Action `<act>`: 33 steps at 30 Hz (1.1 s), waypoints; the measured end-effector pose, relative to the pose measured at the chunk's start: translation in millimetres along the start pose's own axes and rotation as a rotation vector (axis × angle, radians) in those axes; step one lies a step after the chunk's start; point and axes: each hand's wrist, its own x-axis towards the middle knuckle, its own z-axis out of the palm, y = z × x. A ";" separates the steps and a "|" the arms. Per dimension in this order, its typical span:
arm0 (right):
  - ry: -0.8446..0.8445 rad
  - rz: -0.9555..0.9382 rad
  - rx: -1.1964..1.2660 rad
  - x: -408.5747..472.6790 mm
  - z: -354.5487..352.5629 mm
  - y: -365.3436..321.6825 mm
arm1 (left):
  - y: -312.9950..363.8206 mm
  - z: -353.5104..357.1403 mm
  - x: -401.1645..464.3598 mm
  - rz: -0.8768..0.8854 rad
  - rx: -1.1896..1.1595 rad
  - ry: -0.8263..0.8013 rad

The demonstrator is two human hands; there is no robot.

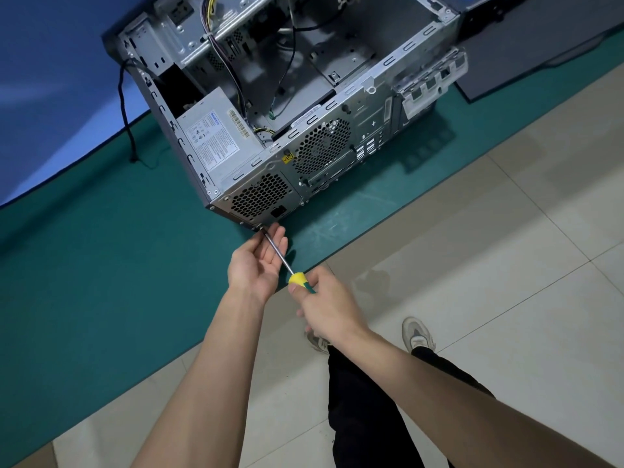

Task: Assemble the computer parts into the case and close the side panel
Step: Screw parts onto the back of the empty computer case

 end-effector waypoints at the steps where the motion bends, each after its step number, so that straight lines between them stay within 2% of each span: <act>1: 0.000 0.004 0.010 -0.5 1.1 0.2 | 1.0 0.2 -0.1 0.003 0.014 0.002; 12: 0.035 -0.038 -0.024 -5.3 3.2 -3.4 | 0.8 2.3 -2.8 0.073 0.088 0.040; 18: 0.090 -0.116 -0.232 -3.7 -1.1 -1.9 | 1.5 2.6 -2.1 0.042 0.112 0.025; 20: -0.020 -0.020 -0.020 -2.7 -0.6 -3.3 | 2.4 3.2 -1.9 0.008 0.152 -0.005; 23: -0.289 0.224 0.517 1.0 -6.6 -6.1 | 0.3 8.0 -2.9 -0.056 0.208 -0.059; 25: -0.393 0.288 0.656 3.3 -12.9 -4.2 | -2.6 10.4 -3.1 -0.058 0.197 -0.068; 29: -0.514 0.334 0.696 7.2 -20.4 1.8 | -4.1 10.2 -2.3 0.001 0.242 -0.030; 31: -0.497 0.323 0.659 8.1 -20.1 2.7 | -2.4 8.8 -0.1 0.014 0.283 -0.004; 33: -0.406 0.261 0.591 10.1 -15.9 5.2 | -1.1 9.1 0.9 0.018 0.306 0.024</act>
